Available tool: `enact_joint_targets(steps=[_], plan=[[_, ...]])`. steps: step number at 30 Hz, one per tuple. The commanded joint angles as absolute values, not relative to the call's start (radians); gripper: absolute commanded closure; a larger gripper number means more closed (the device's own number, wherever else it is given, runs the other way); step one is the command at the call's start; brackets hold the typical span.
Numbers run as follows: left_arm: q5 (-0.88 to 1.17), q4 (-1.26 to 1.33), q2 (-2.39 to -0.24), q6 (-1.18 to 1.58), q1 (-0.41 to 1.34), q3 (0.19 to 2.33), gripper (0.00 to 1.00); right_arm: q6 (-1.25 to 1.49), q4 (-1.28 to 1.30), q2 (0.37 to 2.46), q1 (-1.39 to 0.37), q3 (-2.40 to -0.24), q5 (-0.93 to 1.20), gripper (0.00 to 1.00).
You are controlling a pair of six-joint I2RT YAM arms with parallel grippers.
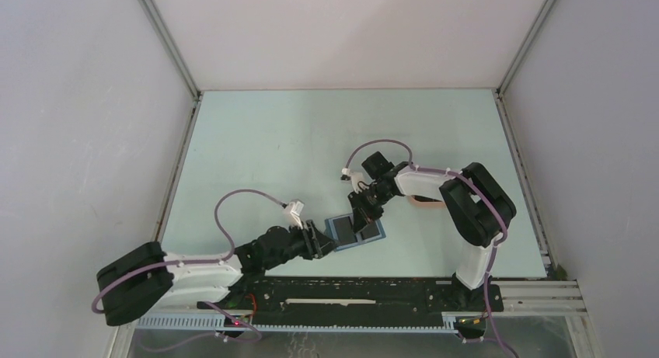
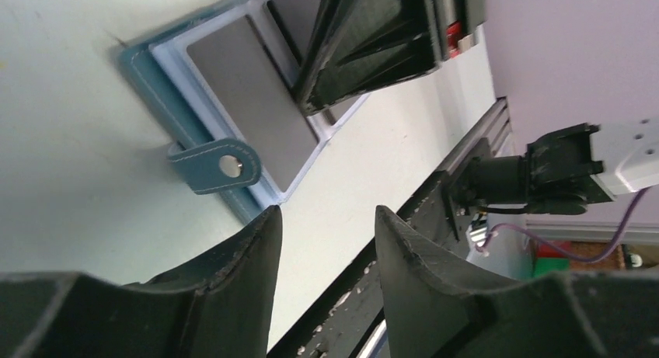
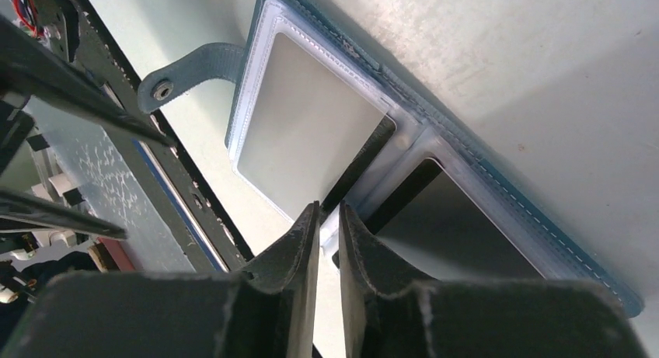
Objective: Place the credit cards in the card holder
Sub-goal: Turn over the card slot in the card holder.
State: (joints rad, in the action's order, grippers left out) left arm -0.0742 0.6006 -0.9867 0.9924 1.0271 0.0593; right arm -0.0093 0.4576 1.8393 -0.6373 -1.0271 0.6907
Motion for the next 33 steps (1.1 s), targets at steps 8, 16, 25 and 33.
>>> enact_joint_targets(steps=[8, 16, 25, 33], plan=[[-0.069, 0.760, -1.200, 0.999, 1.035, 0.139, 0.46, -0.060, 0.495, 1.786, -0.598, -1.066, 0.761, 0.72], [-0.142, 0.639, -1.135, 0.984, 1.037, 0.171, 0.45, -0.084, 0.510, 1.771, -0.583, -1.077, 0.807, 0.70], [-0.176, 0.618, -1.212, 0.991, 1.037, 0.228, 0.47, -0.035, 0.506, 1.859, -0.589, -1.096, 0.799, 0.80], [-0.200, 0.600, -1.269, 1.010, 1.029, 0.245, 0.45, -0.013, 0.515, 1.909, -0.608, -1.109, 0.734, 0.82]])
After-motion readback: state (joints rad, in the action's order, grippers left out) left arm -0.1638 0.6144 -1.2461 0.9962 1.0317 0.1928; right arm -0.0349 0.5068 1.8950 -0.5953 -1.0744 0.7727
